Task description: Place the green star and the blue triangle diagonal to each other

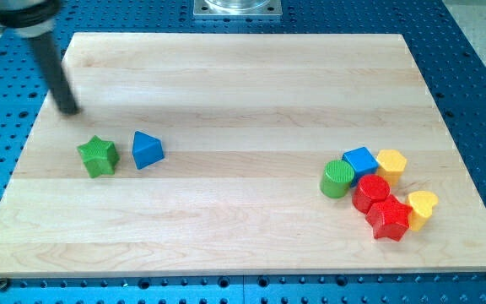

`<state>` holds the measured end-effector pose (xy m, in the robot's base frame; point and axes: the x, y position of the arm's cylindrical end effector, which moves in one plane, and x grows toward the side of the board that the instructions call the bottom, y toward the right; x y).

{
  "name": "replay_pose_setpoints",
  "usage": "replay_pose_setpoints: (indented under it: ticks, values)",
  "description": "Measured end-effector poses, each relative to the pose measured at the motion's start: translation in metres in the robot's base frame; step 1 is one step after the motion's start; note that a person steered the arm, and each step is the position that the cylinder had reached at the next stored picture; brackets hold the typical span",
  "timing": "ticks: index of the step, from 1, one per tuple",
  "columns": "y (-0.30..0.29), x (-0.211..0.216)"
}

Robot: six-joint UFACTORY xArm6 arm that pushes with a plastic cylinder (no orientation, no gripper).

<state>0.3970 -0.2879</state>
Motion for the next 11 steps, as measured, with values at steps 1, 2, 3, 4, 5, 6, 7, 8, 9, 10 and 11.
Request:
replay_pose_setpoints:
  ticks: [1,2,3,4,5,6,7,8,9,10,11]
  values:
    - [0.023,0.095]
    - [0.08,0.109]
    - [0.093,0.074]
    - [0.08,0.071]
    - [0.095,0.066]
    - [0.129,0.047]
    - [0.168,0.044]
    - [0.203,0.051]
    - [0.205,0.059]
    - [0.169,0.045]
    - [0.152,0.063]
